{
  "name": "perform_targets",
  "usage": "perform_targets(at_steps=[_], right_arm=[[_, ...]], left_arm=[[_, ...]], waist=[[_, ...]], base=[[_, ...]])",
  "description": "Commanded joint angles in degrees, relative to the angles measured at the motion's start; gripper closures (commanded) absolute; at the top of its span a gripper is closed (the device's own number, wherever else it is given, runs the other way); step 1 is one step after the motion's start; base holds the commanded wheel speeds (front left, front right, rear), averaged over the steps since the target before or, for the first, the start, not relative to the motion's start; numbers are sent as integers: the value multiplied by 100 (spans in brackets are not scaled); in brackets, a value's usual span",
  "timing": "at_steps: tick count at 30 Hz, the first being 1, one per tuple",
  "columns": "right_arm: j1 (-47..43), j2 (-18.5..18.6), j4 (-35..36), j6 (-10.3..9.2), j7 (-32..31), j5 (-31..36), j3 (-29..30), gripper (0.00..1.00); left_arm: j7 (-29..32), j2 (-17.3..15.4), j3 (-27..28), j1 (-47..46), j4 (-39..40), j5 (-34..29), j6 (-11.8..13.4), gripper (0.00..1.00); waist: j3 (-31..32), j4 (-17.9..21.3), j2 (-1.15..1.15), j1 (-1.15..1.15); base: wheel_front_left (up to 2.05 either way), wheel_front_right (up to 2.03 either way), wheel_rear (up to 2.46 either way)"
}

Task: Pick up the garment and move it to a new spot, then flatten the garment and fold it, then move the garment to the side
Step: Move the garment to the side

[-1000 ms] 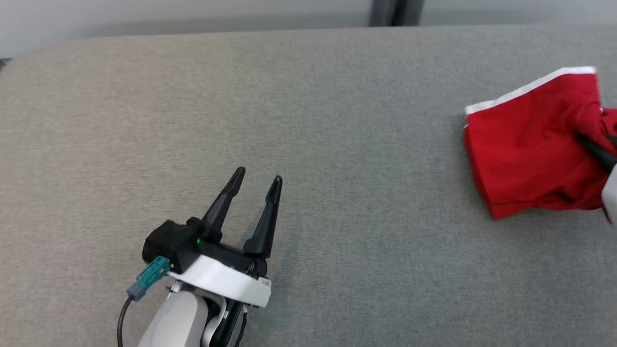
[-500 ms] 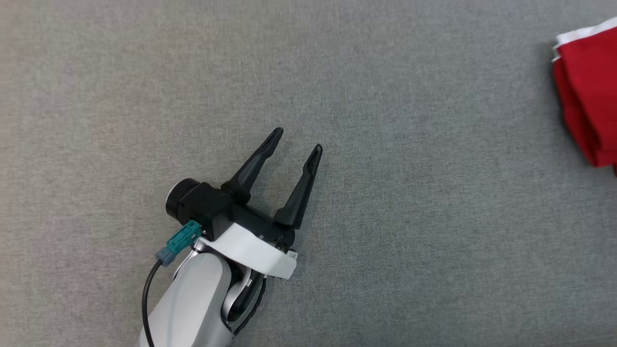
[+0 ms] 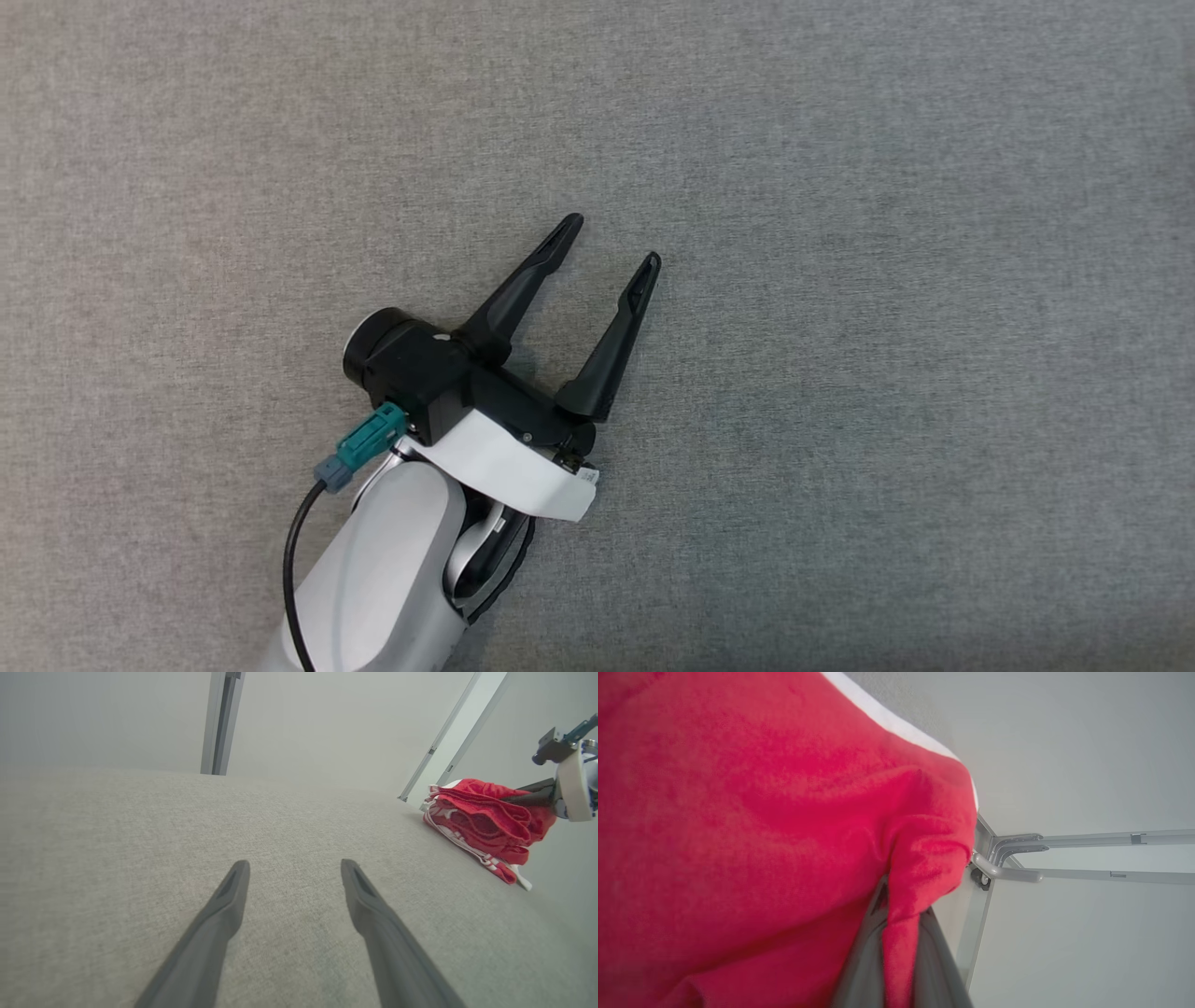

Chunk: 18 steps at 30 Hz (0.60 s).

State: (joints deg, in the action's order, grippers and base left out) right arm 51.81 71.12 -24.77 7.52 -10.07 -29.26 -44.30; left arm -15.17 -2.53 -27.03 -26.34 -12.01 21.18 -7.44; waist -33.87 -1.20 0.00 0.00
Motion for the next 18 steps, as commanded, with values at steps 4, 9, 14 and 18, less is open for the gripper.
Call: perform_targets(at_steps=[4, 9, 14, 18], right_arm=[[-205, 27, -324, -5, -107, 69, 121, 100], [-310, -36, -751, -6, -108, 157, 327, 100], [-349, -221, -1066, -6, 1, 423, 551, 0], [-424, -400, -1164, -5, 27, 515, 648, 0]], left_arm=[[17, -75, -2, -57, -117, 92, -6, 0], [17, -79, -58, -109, -143, 174, -4, 0], [17, -80, -96, -92, -168, 203, -4, 0], [17, -75, -69, -24, -182, 222, -4, 0]], waist=[[-88, -136, 0, 0], [-126, -256, 0, 0], [-107, -333, 0, 0], [-25, -356, 0, 0]], base=[[0, 0, 0], [0, 0, 0], [0, 0, 0], [0, 0, 0]])
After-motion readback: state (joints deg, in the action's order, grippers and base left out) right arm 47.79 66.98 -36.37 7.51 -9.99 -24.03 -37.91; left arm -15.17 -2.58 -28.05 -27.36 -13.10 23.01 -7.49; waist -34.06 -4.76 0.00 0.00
